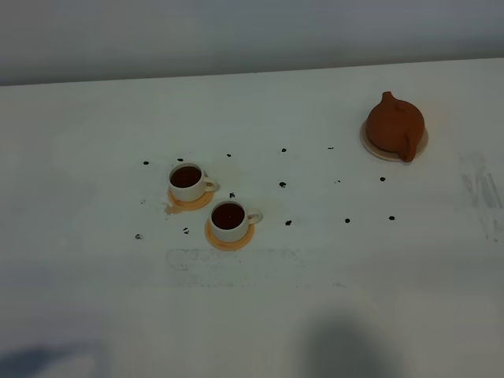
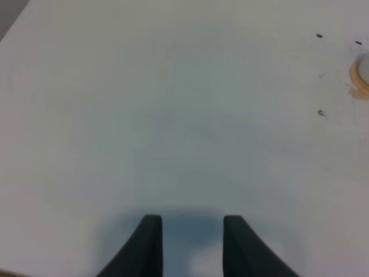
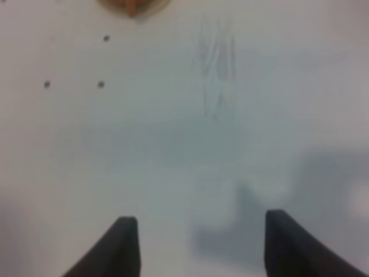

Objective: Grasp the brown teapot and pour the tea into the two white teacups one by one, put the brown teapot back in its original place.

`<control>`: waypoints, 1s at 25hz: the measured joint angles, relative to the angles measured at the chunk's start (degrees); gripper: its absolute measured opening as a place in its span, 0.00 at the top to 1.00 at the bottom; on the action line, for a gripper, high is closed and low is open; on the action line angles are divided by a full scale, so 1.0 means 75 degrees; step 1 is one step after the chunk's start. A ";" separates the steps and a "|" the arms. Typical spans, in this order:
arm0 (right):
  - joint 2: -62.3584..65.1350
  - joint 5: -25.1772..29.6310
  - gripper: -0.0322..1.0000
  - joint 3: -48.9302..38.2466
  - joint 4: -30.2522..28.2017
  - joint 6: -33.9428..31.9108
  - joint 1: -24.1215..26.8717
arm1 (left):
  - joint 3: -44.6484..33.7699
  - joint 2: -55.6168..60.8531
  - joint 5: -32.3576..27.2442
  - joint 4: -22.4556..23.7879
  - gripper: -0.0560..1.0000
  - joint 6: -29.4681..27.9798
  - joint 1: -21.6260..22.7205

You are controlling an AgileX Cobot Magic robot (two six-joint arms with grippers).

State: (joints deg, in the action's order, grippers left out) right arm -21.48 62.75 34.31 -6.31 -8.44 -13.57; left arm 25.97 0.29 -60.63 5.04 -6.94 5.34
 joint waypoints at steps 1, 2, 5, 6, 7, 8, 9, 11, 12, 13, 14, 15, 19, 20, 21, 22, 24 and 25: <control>0.0154 0.0057 0.52 -0.0095 0.0132 0.0245 0.0000 | 0.0000 0.0000 0.0000 0.0000 0.71 0.0000 0.0000; 0.0312 0.0075 0.52 -0.0169 0.0272 0.0483 0.0000 | 0.0000 0.0000 0.0000 0.0000 0.71 0.0000 0.0000; 0.0752 0.0082 0.52 -0.0468 0.0720 0.1200 0.0000 | 0.0000 0.0000 0.0000 0.0000 0.71 0.0000 0.0000; 0.0955 0.0119 0.52 -0.0538 0.0842 0.1362 0.0000 | 0.0000 0.0000 0.0000 0.0000 0.71 0.0000 0.0000; 0.1131 0.0150 0.52 -0.0573 0.0932 0.1503 0.0000 | 0.0000 0.0000 0.0000 0.0000 0.71 0.0000 0.0000; 0.1287 0.0150 0.52 -0.0572 0.0982 0.1550 0.0000 | 0.0000 0.0000 0.0000 0.0000 0.71 0.0000 0.0000; 0.1484 0.0150 0.52 -0.0572 0.0999 0.1578 0.0000 | 0.0000 0.0000 0.0000 0.0000 0.71 0.0000 0.0000; 0.1857 0.0144 0.52 -0.0572 0.1000 0.1578 0.0000 | 0.0000 0.0000 0.0000 0.0000 0.71 0.0000 0.0000; 0.2033 0.0144 0.52 -0.0572 0.1000 0.1578 0.0000 | 0.0000 0.0000 0.0000 0.0000 0.71 0.0000 0.0000; 0.2181 0.0144 0.52 -0.0572 0.1000 0.1578 0.0000 | 0.0000 0.0000 0.0000 0.0000 0.71 0.0000 0.0000; 0.2291 0.0144 0.52 -0.0572 0.1000 0.1578 0.0000 | 0.0000 0.0000 0.0000 0.0000 0.71 0.0000 0.0000; 0.2334 0.0144 0.52 -0.0572 0.1000 0.1578 0.0000 | 0.0000 0.0000 0.0000 0.0000 0.71 0.0000 0.0000; 0.2389 0.0144 0.52 -0.0581 0.1000 0.1581 0.0000 | 0.0000 0.0000 0.0000 0.0000 0.71 0.0000 0.0000; 0.2435 0.0144 0.52 -0.0581 0.1000 0.1581 0.0041 | 0.0000 0.0000 0.0000 0.0000 0.71 0.0000 0.0000; 0.2518 0.0144 0.52 -0.0583 0.1000 0.1581 0.0166 | 0.0000 0.0000 0.0000 0.0000 0.71 0.0000 0.0000; 0.2615 0.0144 0.52 -0.0583 0.1000 0.1581 0.0315 | 0.0000 0.0000 0.0000 0.0000 0.71 0.0000 0.0000; 0.2750 0.0151 0.52 -0.0583 0.1000 0.1581 0.0783 | 0.0000 0.0000 0.0000 0.0000 0.71 0.0000 0.0000; 0.2758 0.0151 0.52 -0.0590 0.1000 0.1581 0.1044 | 0.0000 0.0000 0.0000 0.0000 0.71 0.0000 0.0000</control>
State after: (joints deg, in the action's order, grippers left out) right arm -0.80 63.88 29.89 1.18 3.42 -5.74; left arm 25.97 0.29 -60.63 5.04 -6.94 5.34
